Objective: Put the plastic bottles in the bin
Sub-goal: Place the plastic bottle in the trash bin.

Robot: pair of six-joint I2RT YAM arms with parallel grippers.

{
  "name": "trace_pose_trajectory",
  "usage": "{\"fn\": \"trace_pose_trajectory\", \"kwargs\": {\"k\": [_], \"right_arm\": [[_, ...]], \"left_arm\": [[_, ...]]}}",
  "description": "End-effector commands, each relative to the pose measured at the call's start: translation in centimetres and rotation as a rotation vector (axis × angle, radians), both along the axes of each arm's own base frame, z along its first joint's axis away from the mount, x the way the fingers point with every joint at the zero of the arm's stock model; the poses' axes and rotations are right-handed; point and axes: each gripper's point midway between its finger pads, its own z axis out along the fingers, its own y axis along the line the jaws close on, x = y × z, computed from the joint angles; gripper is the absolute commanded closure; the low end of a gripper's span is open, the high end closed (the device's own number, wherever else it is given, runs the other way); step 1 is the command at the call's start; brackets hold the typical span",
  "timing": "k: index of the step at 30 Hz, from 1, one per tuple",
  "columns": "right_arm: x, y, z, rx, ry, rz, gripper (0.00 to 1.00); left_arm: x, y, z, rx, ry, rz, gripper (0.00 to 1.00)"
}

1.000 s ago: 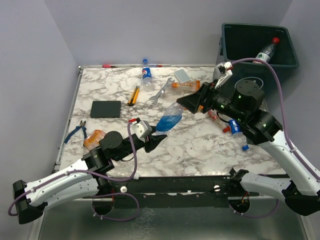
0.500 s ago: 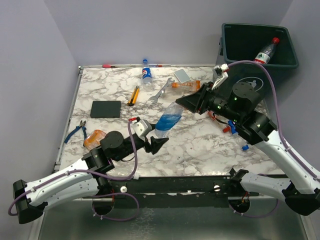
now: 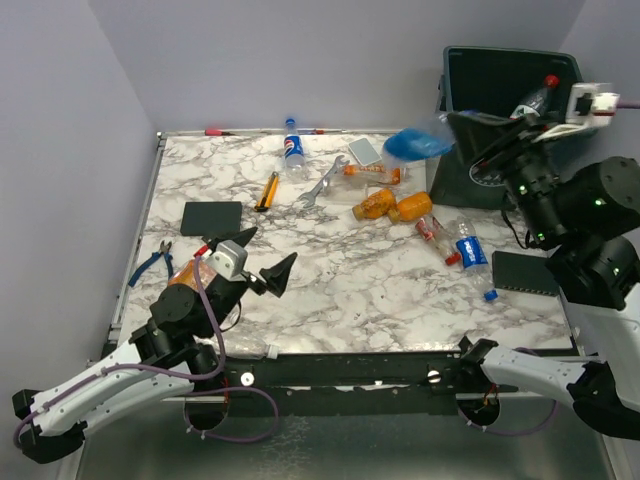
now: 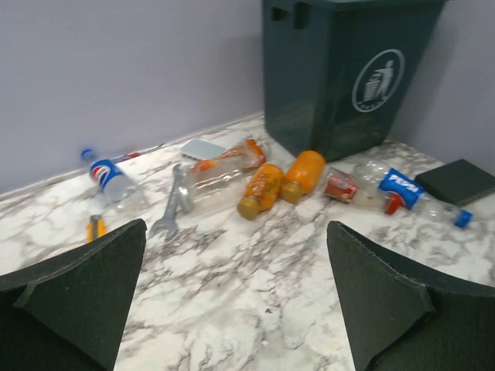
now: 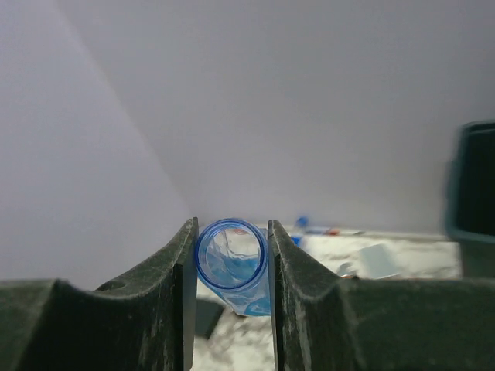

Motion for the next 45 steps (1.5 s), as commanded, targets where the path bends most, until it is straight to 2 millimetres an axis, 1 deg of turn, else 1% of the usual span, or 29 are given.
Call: {"fn": "trace_pose_trajectory", "kwargs": {"k": [1,3,6,7,9,11,12,14,16,18,20,23,25,27,28,30,33,34,36,37,38,39,41,43,45], "right_arm": [[3.8,-8.5,2.3,-0.098,-0.087,-0.564,1.0],[4.6,-10.4,3.6,-0.1,-0.127,-0.718,1.0],[5.4,-12.3,6.0,-0.054,-0.195,-0.874,1.0],[6.1,-12.9,6.4,-0.044,-0.201,-0.917,1.0],[7.5,-14.8,7.1,0.01,-0.22,-1.003,1.0],[9.3,-17.0,7.2,0.07,-0.221,-1.059,1.0],[10.5,-18.0,6.8,0.099,-0.205,-1.079,1.0],[12.7,-20.1,5.6,0.135,-0.178,-1.129,1.0],[14.9,-21.5,4.0,0.175,-0.169,-1.138,1.0],[17.0,-22.6,2.1,0.184,-0.144,-1.138,1.0],[19.4,-23.1,-0.2,0.166,-0.087,-1.119,1.0],[22.9,-23.3,-3.9,0.115,0.009,-1.068,1.0],[24.9,-23.0,-6.4,0.063,0.07,-1.041,1.0],[26.6,-23.0,-9.0,0.006,0.141,-1.033,1.0],[27.4,-23.0,-10.0,-0.012,0.163,-1.023,1.0],[28.7,-22.7,-11.4,-0.035,0.191,-0.982,1.0],[30.0,-22.0,-12.0,-0.035,0.197,-0.911,0.98],[30.2,-21.7,-11.7,-0.029,0.192,-0.884,0.87],[30.6,-21.2,-11.5,-0.028,0.199,-0.849,0.47],[30.7,-21.0,-11.2,-0.025,0.201,-0.835,0.32],[30.7,-20.9,-11.0,-0.019,0.203,-0.829,0.24],[30.6,-20.7,-10.4,-0.005,0.199,-0.823,0.19],[30.2,-20.3,-8.9,0.027,0.177,-0.8,0.13],[29.4,-19.8,-6.8,0.068,0.138,-0.767,0.11],[28.2,-19.1,-4.3,0.117,0.094,-0.722,0.1]], "left_arm": [[1.9,4.1,-3.6,0.086,0.02,0.228,0.01],[1.9,4.8,-4.3,0.079,0.024,0.252,0.01],[1.7,5.6,-4.9,0.05,0.027,0.273,0.01],[1.7,5.9,-5.0,0.036,0.029,0.28,0.01],[1.5,6.2,-5.2,-0.006,0.041,0.287,0.01],[1.2,6.0,-4.9,-0.026,0.036,0.257,0.01],[1.1,5.9,-5.0,-0.028,0.034,0.251,0.01],[1.1,6.0,-5.1,-0.026,0.033,0.254,0.01],[1.1,5.9,-5.4,-0.018,0.045,0.249,0.01],[0.9,5.7,-5.4,-0.017,0.042,0.233,0.01],[1.0,5.6,-5.6,-0.005,0.039,0.231,0.01],[1.1,5.9,-5.7,0.0,0.039,0.25,0.01],[1.2,6.1,-5.8,0.005,0.038,0.258,0.01],[1.2,6.1,-5.9,0.009,0.038,0.263,0.01],[1.3,6.2,-6.0,0.013,0.038,0.266,0.01],[1.3,6.1,-6.2,0.021,0.039,0.269,0.01],[1.4,6.1,-6.4,0.03,0.04,0.271,0.01],[1.4,6.1,-6.4,0.033,0.041,0.273,0.01],[1.5,6.1,-6.5,0.039,0.042,0.274,0.01],[1.5,6.0,-6.6,0.041,0.041,0.274,0.01],[1.5,6.0,-6.6,0.044,0.041,0.274,0.01],[1.5,6.0,-6.7,0.047,0.04,0.274,0.01],[1.5,5.9,-6.7,0.05,0.039,0.273,0.01],[1.6,5.8,-6.9,0.058,0.037,0.271,0.01],[1.6,5.7,-6.9,0.062,0.036,0.269,0.01]]}}
